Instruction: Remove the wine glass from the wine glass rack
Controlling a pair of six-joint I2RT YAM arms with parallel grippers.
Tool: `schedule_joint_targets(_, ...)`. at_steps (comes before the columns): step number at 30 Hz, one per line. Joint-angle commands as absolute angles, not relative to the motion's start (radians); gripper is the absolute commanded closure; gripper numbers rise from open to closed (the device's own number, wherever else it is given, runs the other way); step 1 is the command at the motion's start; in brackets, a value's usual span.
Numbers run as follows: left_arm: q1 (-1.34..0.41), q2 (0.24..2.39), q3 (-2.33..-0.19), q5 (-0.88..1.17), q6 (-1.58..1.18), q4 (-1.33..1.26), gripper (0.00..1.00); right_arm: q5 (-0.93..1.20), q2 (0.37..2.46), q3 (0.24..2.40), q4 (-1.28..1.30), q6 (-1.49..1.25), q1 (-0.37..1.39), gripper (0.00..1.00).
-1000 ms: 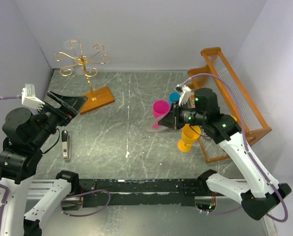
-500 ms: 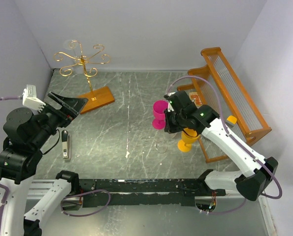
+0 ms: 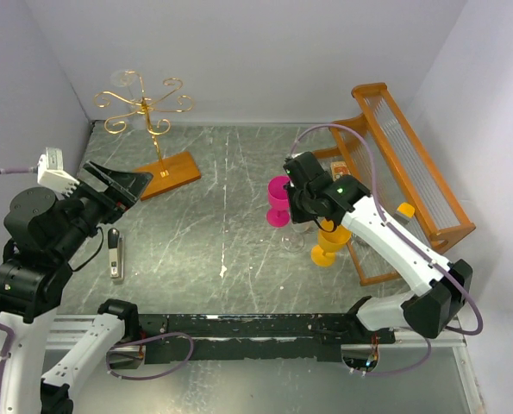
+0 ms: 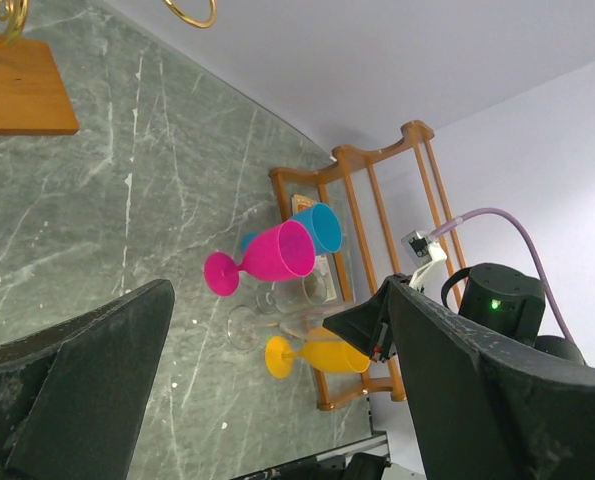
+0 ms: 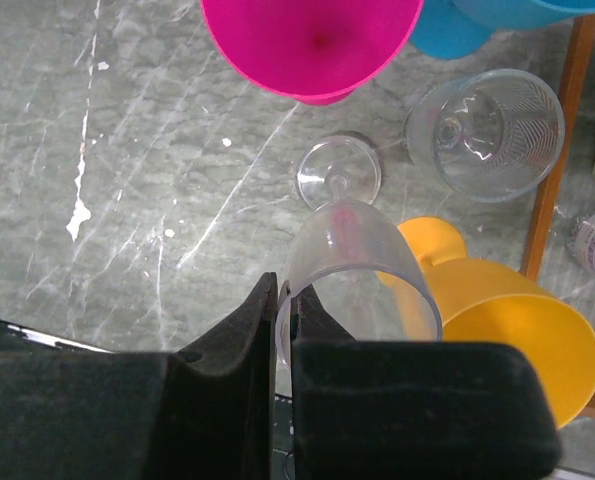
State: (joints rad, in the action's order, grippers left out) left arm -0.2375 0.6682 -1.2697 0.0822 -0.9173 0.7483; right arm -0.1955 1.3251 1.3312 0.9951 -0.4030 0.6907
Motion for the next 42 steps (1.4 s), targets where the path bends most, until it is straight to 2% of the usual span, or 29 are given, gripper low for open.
schedule_joint_targets(1,-0.242,0.689,-1.32,0.052,-0.876,0.768,0.01,-0.242,1.344,1.348,0.95,-0.391,0.694,1.0)
schedule_joint_targets(8,-0.242,0.706,-1.342,0.033,-0.843,0.774,0.01,-0.242,1.339,1.319,0.922,-0.378,0.694,0.98)
schedule_joint_targets(18,-0.242,0.899,-1.697,-0.094,-0.597,0.929,0.01,-0.213,1.297,1.339,0.902,-0.343,0.695,0.64)
schedule_joint_targets(28,-0.242,0.997,-1.754,-0.134,-0.553,0.896,0.01,-0.126,1.181,1.35,0.843,-0.276,0.694,0.32)
schedule_joint_targets(35,-0.242,1.125,-1.799,-0.111,-0.561,0.809,0.01,-0.1,1.069,1.319,0.79,-0.238,0.694,0.22)
schedule_joint_targets(42,-0.241,1.313,-1.925,-0.184,-0.693,0.785,0.03,-0.087,0.991,1.288,0.772,-0.268,0.693,0.21)
